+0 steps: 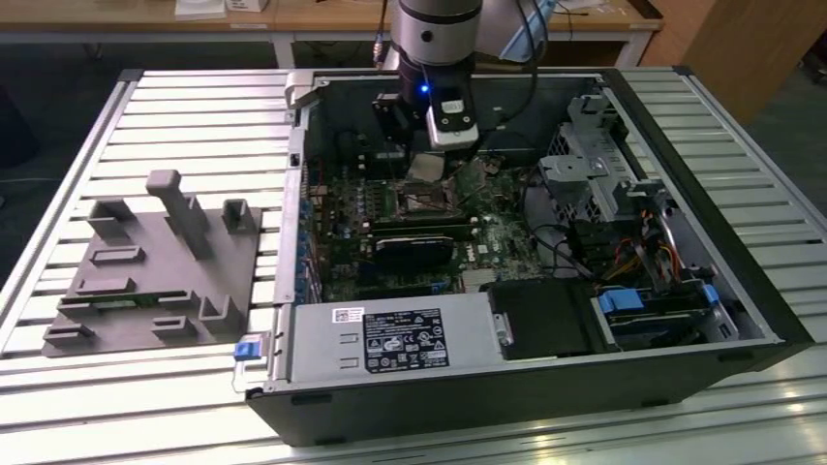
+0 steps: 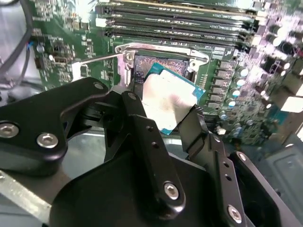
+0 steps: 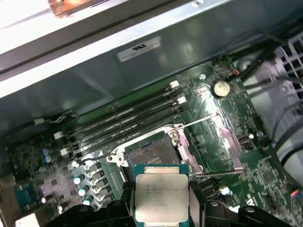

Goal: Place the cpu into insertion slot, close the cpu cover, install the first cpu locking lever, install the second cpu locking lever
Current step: 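Place the cpu into insertion slot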

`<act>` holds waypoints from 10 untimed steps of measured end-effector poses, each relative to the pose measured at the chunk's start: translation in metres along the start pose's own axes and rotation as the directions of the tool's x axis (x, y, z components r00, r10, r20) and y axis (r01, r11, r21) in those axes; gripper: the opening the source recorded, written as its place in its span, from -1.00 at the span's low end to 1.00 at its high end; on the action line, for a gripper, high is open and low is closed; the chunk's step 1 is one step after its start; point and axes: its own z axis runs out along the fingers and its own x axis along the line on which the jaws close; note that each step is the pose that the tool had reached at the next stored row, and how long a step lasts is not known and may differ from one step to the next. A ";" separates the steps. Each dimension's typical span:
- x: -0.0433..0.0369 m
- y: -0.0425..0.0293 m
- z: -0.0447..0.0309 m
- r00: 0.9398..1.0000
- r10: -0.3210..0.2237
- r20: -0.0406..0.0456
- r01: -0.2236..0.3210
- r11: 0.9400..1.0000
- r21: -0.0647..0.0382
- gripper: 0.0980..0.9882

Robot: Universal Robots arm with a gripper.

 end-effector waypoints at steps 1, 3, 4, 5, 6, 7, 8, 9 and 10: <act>0.0000 0.0000 0.0001 1.000 0.019 0.002 -0.019 1.000 0.000 0.00; 0.0000 0.0000 0.0002 0.999 0.054 0.005 -0.054 0.999 0.000 0.00; 0.0000 0.0000 0.0003 0.997 0.072 0.006 -0.072 0.997 0.000 0.00; 0.0000 0.0000 0.0004 0.996 0.089 0.007 -0.089 0.996 0.000 0.00; 0.0000 0.0000 0.0006 0.994 0.107 0.009 -0.107 0.994 0.000 0.00; 0.0000 -0.0001 0.0006 0.992 0.124 0.010 -0.124 0.992 0.000 0.00; 0.0000 -0.0001 0.0007 0.990 0.141 0.012 -0.141 0.990 0.000 0.00; 0.0000 -0.0001 0.0008 0.987 0.158 0.013 -0.158 0.988 0.000 0.00; 0.0000 -0.0001 0.0009 0.985 0.175 0.015 -0.175 0.985 0.000 0.00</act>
